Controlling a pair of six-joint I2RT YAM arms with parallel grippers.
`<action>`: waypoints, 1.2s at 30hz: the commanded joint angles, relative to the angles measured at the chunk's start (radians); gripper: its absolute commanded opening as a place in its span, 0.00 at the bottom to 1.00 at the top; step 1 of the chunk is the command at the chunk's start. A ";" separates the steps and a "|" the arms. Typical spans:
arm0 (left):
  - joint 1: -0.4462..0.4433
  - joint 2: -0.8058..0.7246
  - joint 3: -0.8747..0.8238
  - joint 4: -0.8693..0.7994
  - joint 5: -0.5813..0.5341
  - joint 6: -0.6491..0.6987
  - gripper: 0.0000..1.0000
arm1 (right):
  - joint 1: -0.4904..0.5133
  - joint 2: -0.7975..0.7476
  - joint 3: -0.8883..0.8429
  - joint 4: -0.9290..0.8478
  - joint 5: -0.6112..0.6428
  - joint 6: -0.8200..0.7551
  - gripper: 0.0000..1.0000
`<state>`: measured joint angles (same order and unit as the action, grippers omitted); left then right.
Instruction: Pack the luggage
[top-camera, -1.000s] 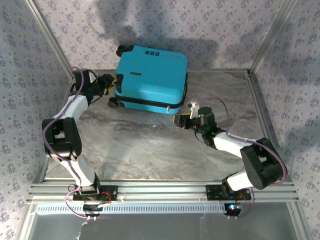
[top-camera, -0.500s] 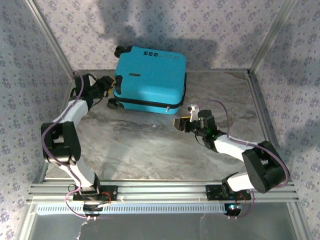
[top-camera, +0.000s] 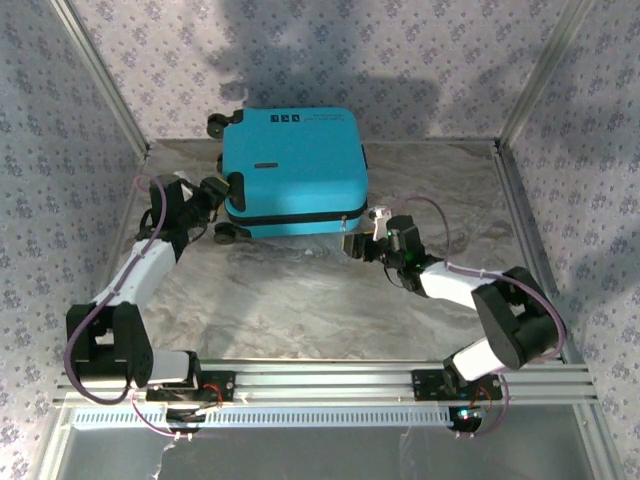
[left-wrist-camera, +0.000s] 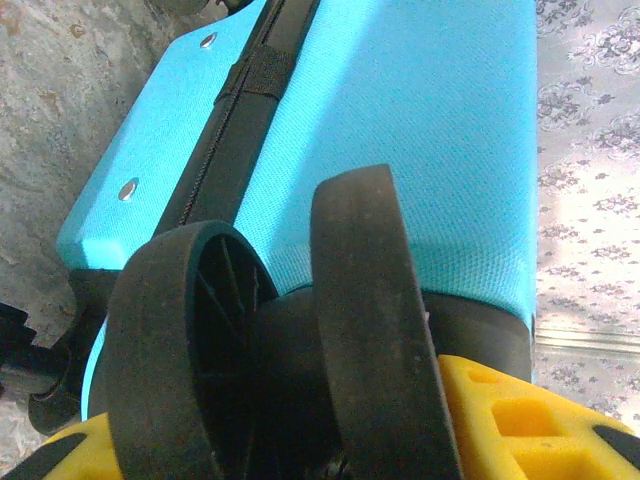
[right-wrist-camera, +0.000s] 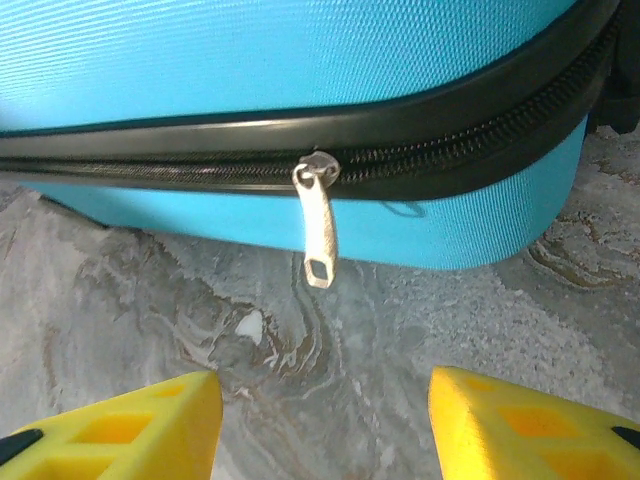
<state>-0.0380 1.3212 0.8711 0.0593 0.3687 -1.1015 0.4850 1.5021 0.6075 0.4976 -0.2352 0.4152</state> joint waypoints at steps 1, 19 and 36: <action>-0.030 -0.054 0.005 -0.024 0.001 0.158 0.09 | 0.001 0.063 0.061 0.018 0.032 0.040 0.57; -0.054 -0.019 0.002 -0.004 0.001 0.162 0.07 | 0.005 0.180 0.158 0.049 0.040 0.071 0.08; 0.035 0.038 0.122 -0.145 0.049 0.343 0.03 | -0.062 0.088 0.155 -0.179 0.218 -0.094 0.00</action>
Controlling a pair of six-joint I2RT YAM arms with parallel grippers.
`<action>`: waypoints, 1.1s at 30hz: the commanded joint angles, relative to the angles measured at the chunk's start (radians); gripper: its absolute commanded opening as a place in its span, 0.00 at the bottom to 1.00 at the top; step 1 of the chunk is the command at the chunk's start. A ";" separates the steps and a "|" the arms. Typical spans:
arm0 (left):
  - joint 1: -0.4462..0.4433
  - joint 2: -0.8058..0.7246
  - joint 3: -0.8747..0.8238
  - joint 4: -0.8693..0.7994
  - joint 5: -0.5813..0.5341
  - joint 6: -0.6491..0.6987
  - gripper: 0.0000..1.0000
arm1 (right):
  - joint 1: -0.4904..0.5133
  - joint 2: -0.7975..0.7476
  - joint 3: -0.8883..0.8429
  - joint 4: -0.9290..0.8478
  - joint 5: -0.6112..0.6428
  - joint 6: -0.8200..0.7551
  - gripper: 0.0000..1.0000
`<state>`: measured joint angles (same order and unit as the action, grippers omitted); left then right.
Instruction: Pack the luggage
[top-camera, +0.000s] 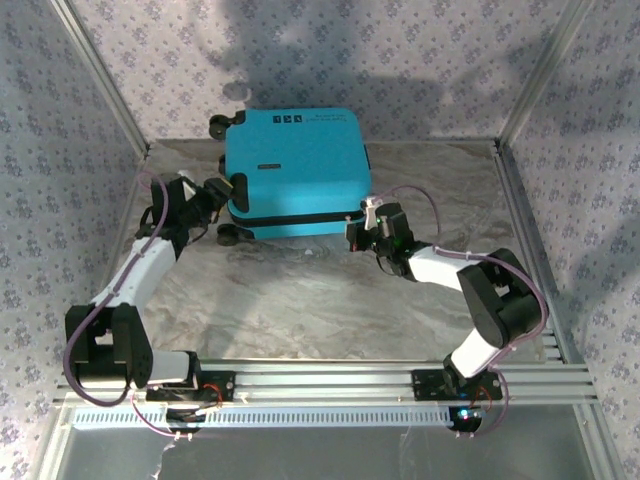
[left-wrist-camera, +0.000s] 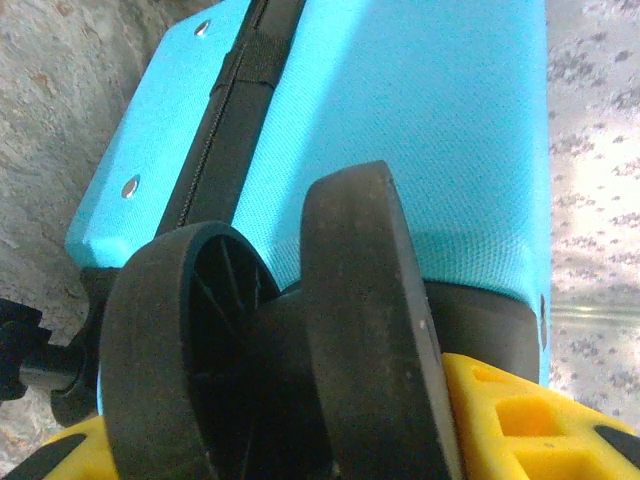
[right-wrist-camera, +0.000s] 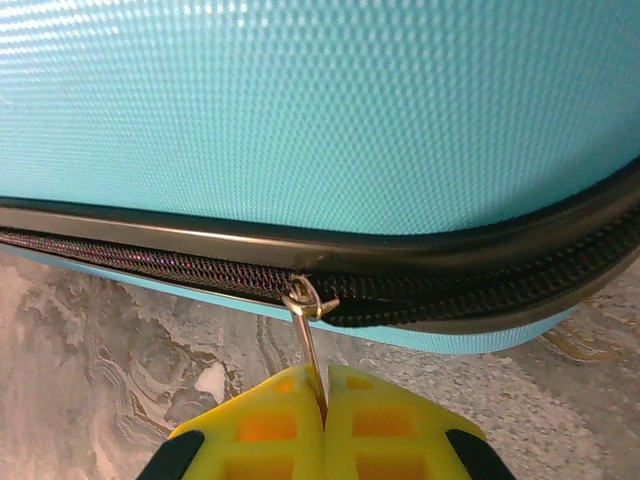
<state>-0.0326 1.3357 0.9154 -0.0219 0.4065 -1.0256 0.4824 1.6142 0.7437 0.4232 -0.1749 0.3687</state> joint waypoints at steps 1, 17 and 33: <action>0.043 0.046 0.100 -0.085 0.023 0.287 0.01 | -0.065 -0.018 0.025 -0.114 0.158 -0.055 0.00; 0.129 0.137 0.187 -0.146 0.103 0.432 0.00 | 0.001 -0.144 -0.128 -0.060 0.037 -0.007 0.00; 0.224 0.169 0.215 -0.173 0.164 0.492 0.00 | 0.005 -0.303 -0.159 -0.349 0.462 0.047 0.00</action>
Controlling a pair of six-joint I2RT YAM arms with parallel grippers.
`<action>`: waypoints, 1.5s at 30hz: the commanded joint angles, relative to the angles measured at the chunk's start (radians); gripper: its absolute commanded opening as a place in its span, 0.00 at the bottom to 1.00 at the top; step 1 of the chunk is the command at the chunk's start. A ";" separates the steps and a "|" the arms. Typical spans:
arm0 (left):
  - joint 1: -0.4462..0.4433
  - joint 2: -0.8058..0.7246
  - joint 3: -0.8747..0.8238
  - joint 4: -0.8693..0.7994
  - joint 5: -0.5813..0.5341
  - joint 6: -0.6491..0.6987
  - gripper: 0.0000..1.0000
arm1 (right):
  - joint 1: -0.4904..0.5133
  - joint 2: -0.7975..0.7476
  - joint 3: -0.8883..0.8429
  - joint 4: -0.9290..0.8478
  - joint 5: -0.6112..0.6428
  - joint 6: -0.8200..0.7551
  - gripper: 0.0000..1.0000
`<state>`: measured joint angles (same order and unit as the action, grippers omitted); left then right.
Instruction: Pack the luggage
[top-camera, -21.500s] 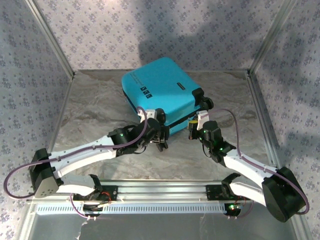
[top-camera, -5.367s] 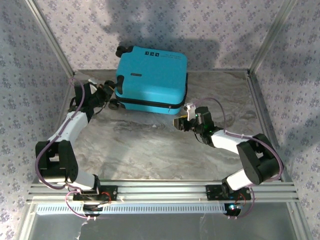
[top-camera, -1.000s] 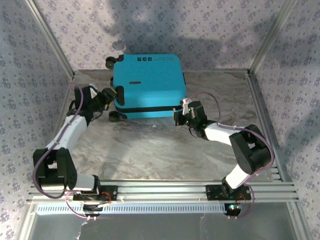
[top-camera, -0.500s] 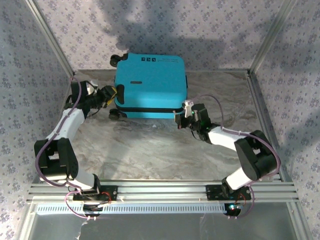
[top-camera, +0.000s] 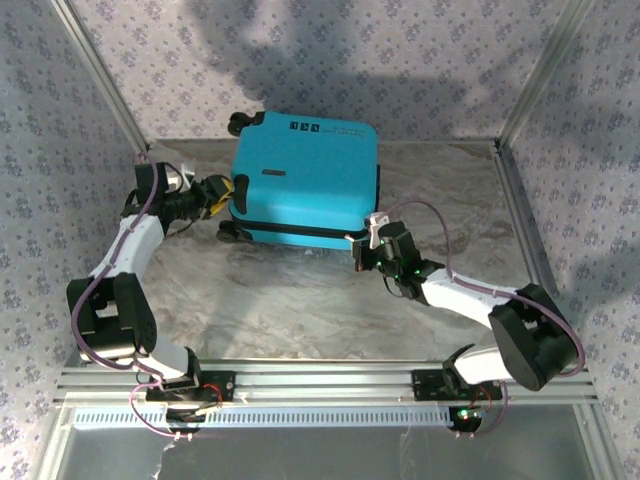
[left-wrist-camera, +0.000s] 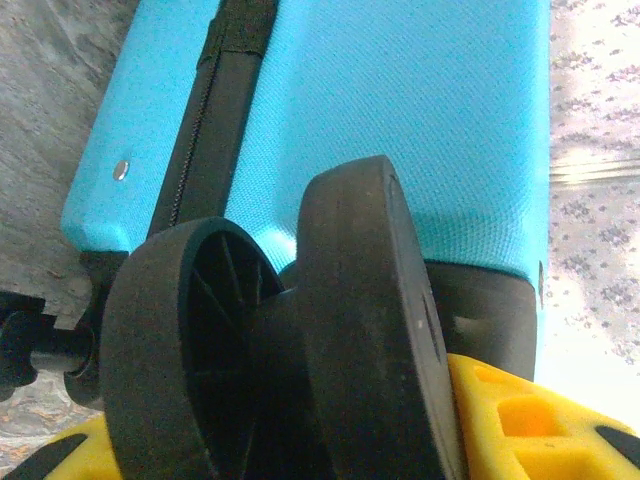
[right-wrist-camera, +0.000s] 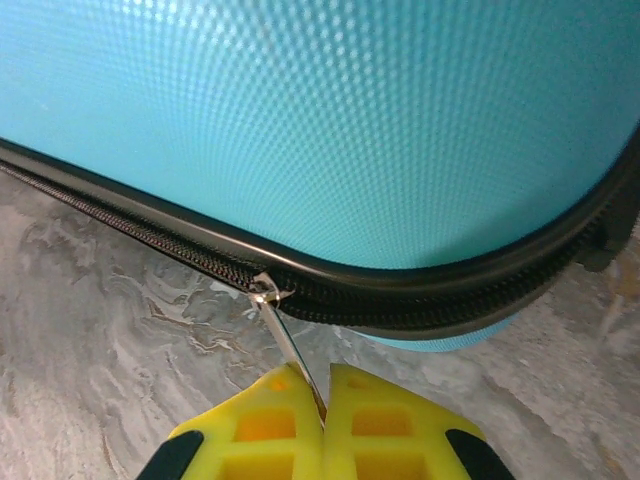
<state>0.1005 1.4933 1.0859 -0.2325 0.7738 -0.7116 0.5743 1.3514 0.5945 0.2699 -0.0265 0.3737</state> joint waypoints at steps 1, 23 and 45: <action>0.095 0.015 0.049 0.038 -0.201 0.178 0.00 | -0.095 -0.045 -0.014 -0.199 0.311 0.041 0.00; 0.093 0.007 -0.031 0.124 -0.167 0.119 0.00 | -0.183 -0.475 -0.119 -0.014 -0.519 0.121 0.22; -0.257 -0.452 -0.353 0.101 -0.521 -0.002 0.00 | -0.087 0.043 0.169 -0.126 -0.245 -0.065 0.43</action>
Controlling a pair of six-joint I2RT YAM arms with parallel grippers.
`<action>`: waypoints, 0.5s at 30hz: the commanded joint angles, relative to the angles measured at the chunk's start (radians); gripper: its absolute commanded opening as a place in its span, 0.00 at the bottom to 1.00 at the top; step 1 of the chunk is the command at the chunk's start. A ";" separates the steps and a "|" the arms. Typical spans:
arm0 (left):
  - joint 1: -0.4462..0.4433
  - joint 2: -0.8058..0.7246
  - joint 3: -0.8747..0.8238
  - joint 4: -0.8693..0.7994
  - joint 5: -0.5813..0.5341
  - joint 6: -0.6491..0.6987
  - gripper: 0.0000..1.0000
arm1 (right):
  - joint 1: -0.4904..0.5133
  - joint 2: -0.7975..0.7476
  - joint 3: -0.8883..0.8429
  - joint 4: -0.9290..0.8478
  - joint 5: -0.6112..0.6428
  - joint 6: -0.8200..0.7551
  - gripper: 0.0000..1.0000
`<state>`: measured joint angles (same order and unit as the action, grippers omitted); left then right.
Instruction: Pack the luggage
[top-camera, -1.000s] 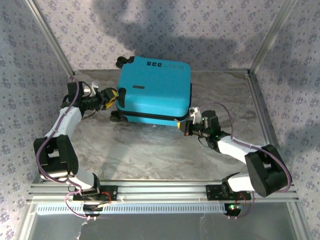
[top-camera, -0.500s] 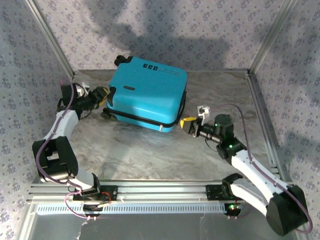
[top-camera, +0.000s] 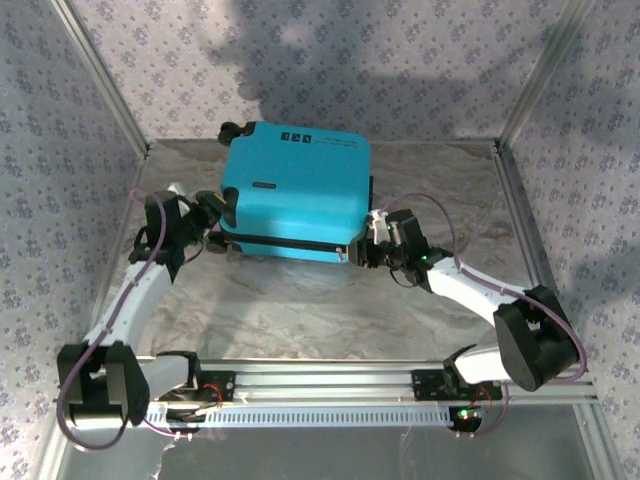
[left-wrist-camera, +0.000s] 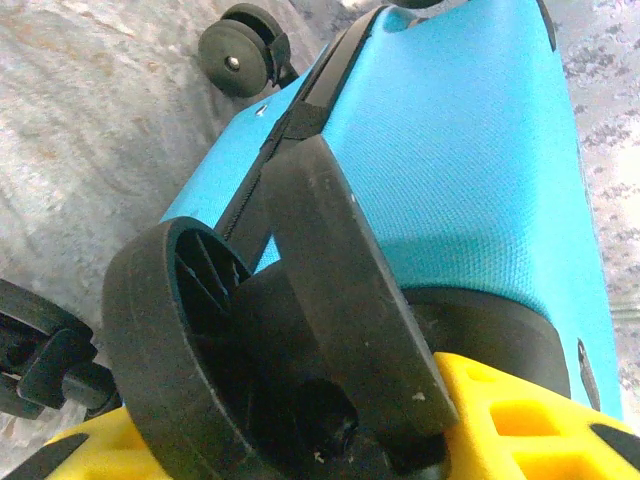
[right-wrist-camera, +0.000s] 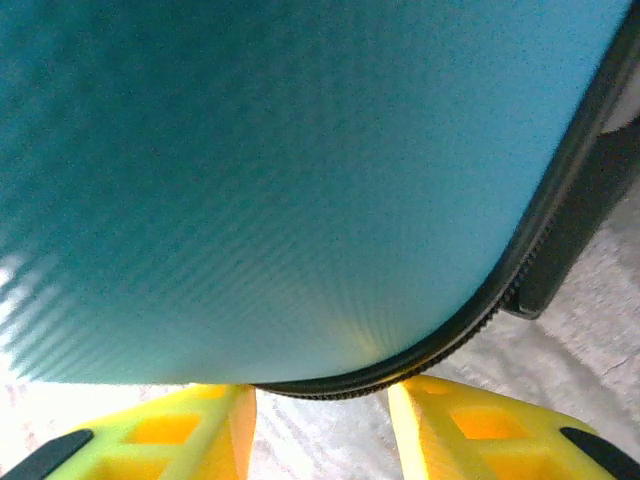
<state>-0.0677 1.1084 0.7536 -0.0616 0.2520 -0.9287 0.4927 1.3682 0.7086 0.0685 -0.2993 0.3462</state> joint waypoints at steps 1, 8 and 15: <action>-0.092 -0.081 -0.030 -0.071 -0.006 0.210 0.00 | -0.006 0.018 0.048 0.073 0.026 -0.036 0.43; -0.129 -0.110 -0.064 -0.053 -0.029 0.190 0.00 | 0.030 -0.044 -0.028 0.056 0.028 -0.016 0.47; -0.150 -0.082 -0.044 -0.048 -0.033 0.196 0.00 | 0.071 -0.028 -0.054 0.087 0.031 0.020 0.48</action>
<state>-0.1471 1.0107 0.6971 -0.0818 0.1326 -0.9840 0.5358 1.3369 0.6640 0.1078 -0.2455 0.3477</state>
